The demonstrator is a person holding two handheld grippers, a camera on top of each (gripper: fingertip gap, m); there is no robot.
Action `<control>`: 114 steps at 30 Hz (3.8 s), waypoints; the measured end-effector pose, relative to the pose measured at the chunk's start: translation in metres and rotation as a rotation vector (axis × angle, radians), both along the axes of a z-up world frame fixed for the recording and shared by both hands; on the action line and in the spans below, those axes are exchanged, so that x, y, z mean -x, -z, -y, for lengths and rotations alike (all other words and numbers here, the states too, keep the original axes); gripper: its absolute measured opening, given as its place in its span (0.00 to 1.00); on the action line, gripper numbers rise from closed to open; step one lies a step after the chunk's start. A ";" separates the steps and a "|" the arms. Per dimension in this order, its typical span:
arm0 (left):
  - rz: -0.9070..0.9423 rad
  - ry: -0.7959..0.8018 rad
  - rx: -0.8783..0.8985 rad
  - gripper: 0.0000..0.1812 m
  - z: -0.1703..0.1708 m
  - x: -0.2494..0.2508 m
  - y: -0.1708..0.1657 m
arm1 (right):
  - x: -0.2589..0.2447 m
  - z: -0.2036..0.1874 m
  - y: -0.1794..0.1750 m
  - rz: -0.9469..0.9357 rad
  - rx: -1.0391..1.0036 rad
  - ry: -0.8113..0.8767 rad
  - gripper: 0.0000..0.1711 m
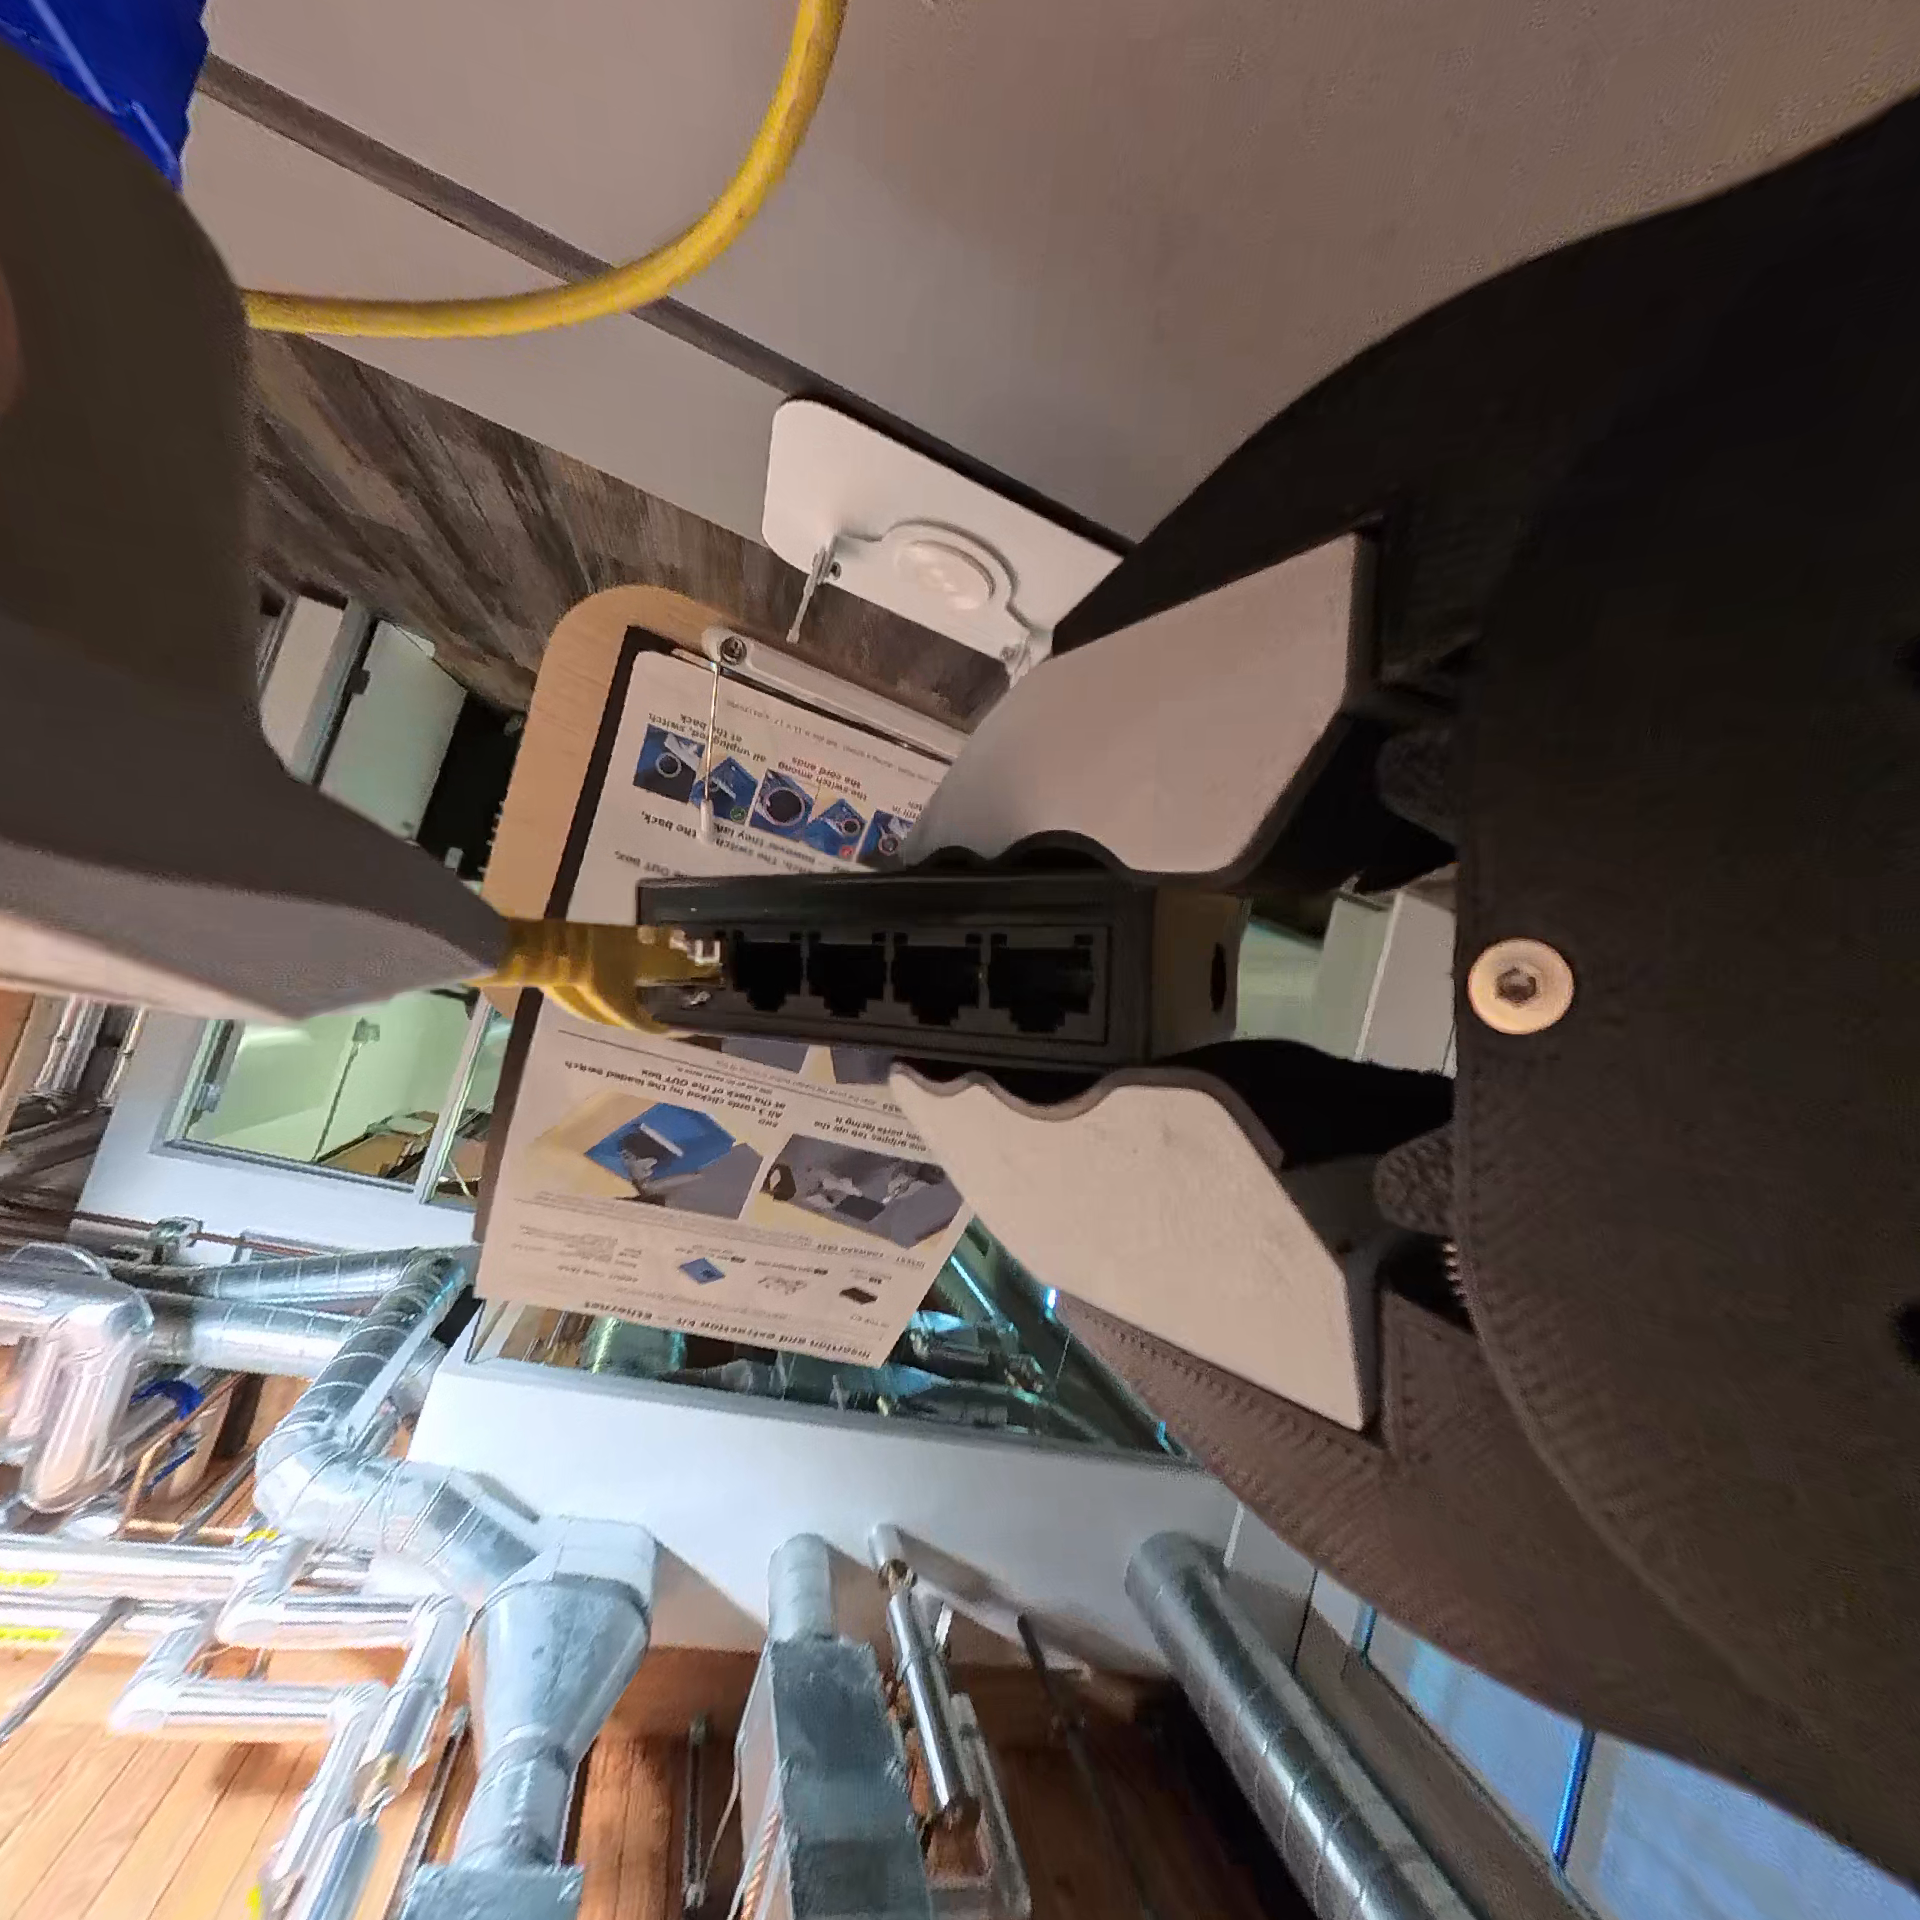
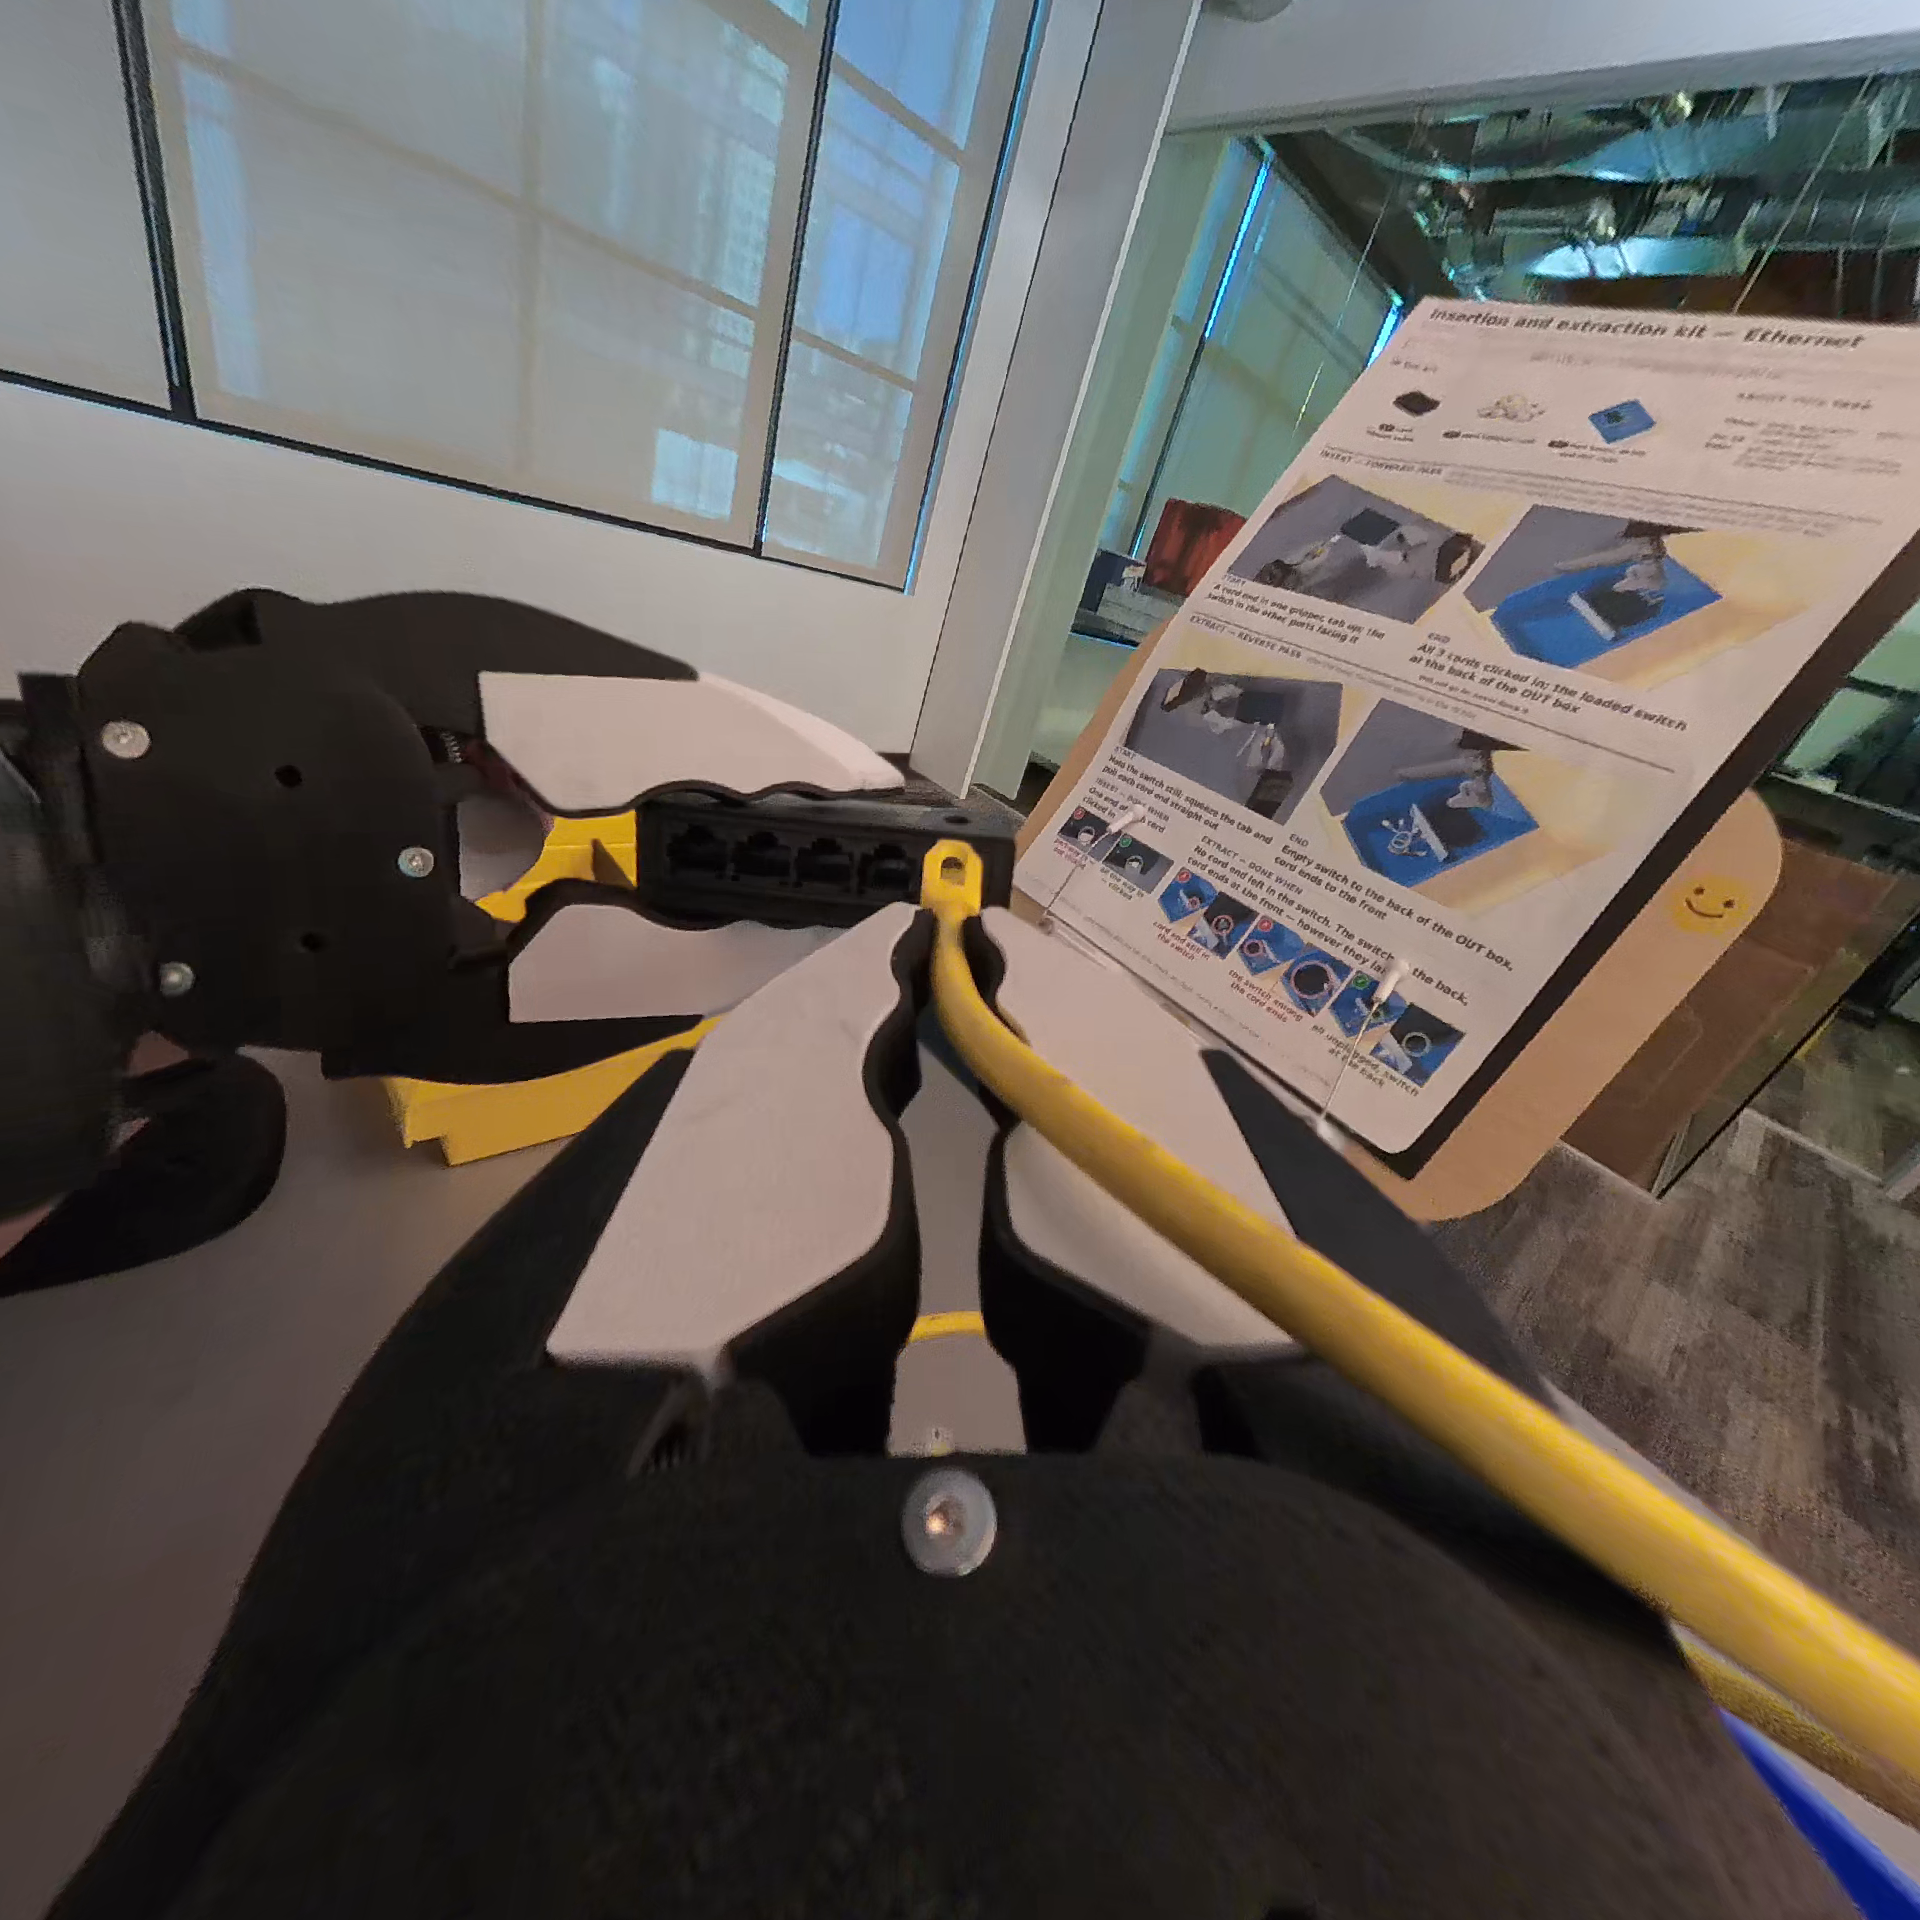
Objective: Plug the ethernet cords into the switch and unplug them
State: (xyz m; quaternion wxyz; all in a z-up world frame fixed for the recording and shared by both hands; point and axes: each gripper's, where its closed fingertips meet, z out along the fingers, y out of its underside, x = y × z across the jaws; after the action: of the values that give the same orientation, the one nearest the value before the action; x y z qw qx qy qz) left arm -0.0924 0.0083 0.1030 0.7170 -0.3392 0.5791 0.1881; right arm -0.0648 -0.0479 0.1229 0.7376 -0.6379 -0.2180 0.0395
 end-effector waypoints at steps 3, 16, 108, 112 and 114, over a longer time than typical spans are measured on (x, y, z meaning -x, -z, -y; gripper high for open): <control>-0.017 0.013 -0.030 0.15 0.005 0.001 -0.002 | 0.003 0.001 0.000 -0.010 0.002 0.001 0.04; 0.260 0.238 0.128 0.27 0.051 0.000 -0.037 | 0.020 0.036 -0.031 0.281 -0.418 0.166 0.04; 0.531 0.078 1.113 0.40 -0.105 0.091 0.021 | 0.038 0.017 0.273 0.385 0.806 0.190 0.14; 0.444 0.047 1.161 0.40 -0.100 0.070 0.044 | 0.051 0.019 0.280 0.286 0.864 0.126 0.05; 0.413 0.038 1.198 0.40 -0.095 0.057 0.056 | 0.053 0.024 0.279 0.203 0.919 0.093 0.05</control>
State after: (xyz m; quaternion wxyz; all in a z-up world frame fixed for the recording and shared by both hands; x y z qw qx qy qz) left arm -0.1492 0.1031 0.0472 0.5028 -0.7008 0.4395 -0.2508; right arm -0.1178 -0.0719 -0.1558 0.3549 -0.9079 -0.2203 0.0361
